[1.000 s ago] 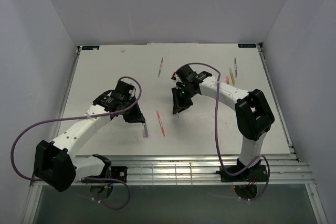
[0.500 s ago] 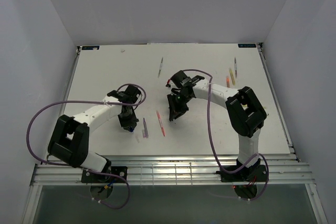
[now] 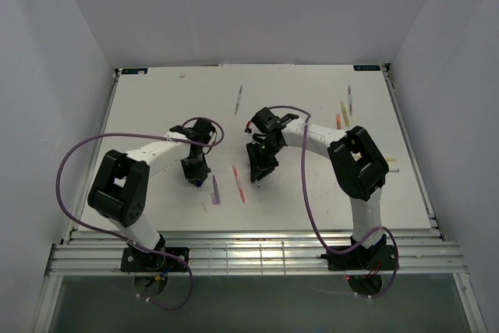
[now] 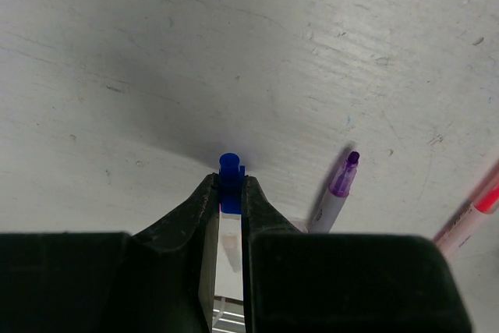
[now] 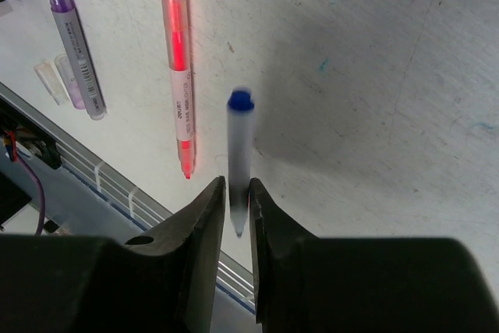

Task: Open the pen caps

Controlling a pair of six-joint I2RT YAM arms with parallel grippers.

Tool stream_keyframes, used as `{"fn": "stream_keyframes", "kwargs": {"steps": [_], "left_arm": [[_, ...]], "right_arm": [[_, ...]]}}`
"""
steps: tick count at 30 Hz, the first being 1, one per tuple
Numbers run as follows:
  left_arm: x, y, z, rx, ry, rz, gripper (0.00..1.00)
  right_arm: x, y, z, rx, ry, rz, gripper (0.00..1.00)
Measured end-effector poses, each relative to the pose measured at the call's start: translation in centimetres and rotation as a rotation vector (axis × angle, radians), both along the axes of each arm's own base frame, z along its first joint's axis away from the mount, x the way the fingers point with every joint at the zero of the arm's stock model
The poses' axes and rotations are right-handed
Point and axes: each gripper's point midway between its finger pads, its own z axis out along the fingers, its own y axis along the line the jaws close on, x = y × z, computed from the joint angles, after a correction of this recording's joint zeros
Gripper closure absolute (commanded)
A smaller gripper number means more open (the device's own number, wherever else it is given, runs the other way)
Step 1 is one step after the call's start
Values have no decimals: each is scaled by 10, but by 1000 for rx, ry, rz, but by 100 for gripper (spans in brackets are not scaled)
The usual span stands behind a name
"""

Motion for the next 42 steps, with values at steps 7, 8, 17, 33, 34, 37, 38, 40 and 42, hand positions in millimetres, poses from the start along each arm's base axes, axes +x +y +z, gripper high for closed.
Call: {"fn": "stream_keyframes", "kwargs": {"steps": [7,8,17,33,34,37,38,40,42], "left_arm": [[-2,7,-8,38,29,13,82],[-2,7,-8,40,30,16,81],[-2,8,-8,39,30,25,58],[17,13,14,90,-20,56,24],[31,10,28,88,-62,56,23],[83,-9,73,39,-229,41,23],[103,-18,91,16,-283,28,23],[142,-35,120,-31,-390,5,23],[183,-56,142,-81,-490,-40,24]], "right_arm": [[1,1,-3,-4,3,2,72],[2,1,-4,-5,4,2,72],[2,1,-6,-10,3,1,71],[10,-4,28,34,-71,2,71],[11,-6,34,40,-79,-3,71],[16,-11,50,60,-104,-22,70],[17,-14,56,65,-112,-30,69],[20,-19,67,77,-129,-43,69],[22,-24,78,90,-148,-56,68]]}}
